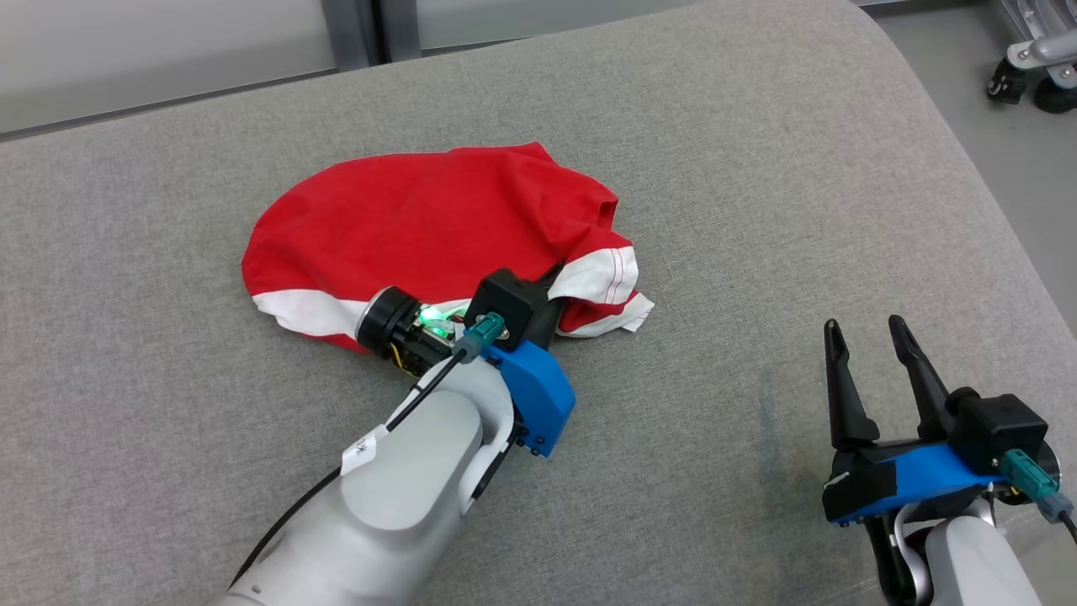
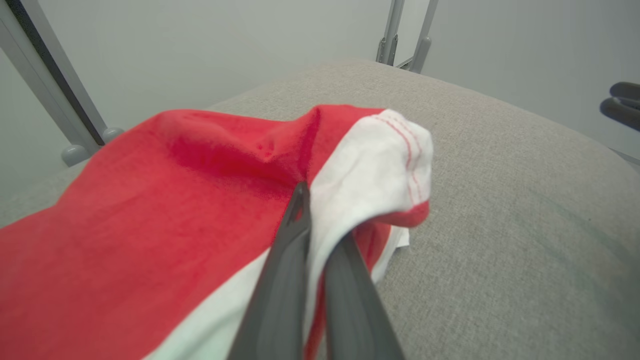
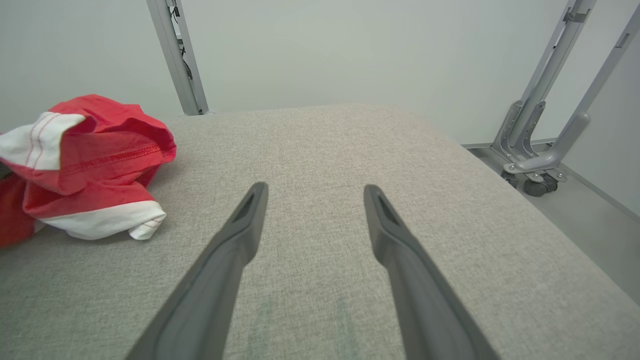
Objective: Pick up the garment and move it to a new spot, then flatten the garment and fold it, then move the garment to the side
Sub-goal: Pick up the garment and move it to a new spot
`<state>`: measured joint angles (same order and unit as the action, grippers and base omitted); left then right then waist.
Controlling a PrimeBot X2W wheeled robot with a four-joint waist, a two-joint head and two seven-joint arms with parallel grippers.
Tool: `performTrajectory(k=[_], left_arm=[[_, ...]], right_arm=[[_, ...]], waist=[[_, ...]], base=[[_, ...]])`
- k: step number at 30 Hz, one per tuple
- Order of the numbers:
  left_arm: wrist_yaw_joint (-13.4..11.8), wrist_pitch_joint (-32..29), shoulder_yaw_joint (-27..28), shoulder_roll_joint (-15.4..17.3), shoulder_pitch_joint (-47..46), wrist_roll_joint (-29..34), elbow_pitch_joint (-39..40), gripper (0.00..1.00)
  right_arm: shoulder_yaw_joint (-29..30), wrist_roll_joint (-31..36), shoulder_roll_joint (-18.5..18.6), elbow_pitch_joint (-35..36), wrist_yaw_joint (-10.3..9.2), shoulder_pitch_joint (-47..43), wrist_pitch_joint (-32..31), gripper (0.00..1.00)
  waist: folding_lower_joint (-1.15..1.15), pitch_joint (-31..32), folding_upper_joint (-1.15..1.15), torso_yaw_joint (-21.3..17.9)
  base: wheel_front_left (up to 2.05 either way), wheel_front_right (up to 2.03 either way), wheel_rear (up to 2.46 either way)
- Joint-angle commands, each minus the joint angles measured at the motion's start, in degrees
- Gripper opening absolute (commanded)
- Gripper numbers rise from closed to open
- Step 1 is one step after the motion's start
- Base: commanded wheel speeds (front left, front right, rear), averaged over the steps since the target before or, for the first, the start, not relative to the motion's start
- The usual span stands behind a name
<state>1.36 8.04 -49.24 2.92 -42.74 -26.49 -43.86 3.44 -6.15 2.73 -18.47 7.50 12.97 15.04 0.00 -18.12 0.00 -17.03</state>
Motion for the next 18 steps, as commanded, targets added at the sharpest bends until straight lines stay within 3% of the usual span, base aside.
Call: performTrajectory(k=[1, 2, 3, 4, 5, 10, 18], left_arm=[[-0.3, 0.4, -0.2, 0.0, -1.0, -0.3, 0.0, 0.00], [-0.7, 0.7, -1.2, 0.0, -1.3, -1.1, -0.1, 0.00], [-1.3, 1.2, -2.0, -0.1, -1.5, -1.9, -0.1, 0.29], [-2.1, 1.8, -2.9, -0.1, -1.7, -2.5, -0.4, 0.53], [-2.6, 2.3, -3.7, 0.0, -2.0, -2.8, -0.7, 1.00], [-3.9, 4.0, -7.5, -0.1, -3.9, -4.9, -1.8, 1.00], [-4.1, 6.1, -12.3, -0.1, -4.8, -8.5, 0.9, 1.00]], right_arm=[[0.0, -0.2, 0.3, -0.1, -0.01, 0.8, 0.2, 1.00], [0.0, -0.3, 0.3, -0.2, -0.01, 0.8, 0.2, 1.00], [0.0, -0.3, 0.3, -0.3, -0.01, 0.8, 0.2, 1.00], [0.0, -0.3, 0.3, -0.4, -0.01, 0.8, 0.2, 1.00], [0.0, -0.4, 0.3, -0.5, -0.01, 0.9, 0.2, 1.00], [0.6, -0.3, 0.3, -0.9, -0.01, 1.0, 0.2, 1.00], [1.7, 1.0, 0.3, -1.5, -0.01, 0.0, 0.2, 1.00]], waist=[[0.00, 0.0, 0.00, 0.0], [0.00, -0.1, 0.00, 0.1], [0.00, -0.1, 0.00, 0.1], [0.00, -0.1, 0.00, 0.2], [0.00, -0.1, 0.00, 0.3], [0.00, 0.3, 0.00, 1.5], [0.00, 2.9, 0.00, 4.6]], base=[[0.00, 0.00, 0.00], [0.00, 0.00, 0.00], [0.00, 0.00, 0.00], [0.00, 0.00, 0.00], [0.00, 0.00, 0.00], [0.00, 0.00, 0.00], [0.00, 0.00, 0.00]])
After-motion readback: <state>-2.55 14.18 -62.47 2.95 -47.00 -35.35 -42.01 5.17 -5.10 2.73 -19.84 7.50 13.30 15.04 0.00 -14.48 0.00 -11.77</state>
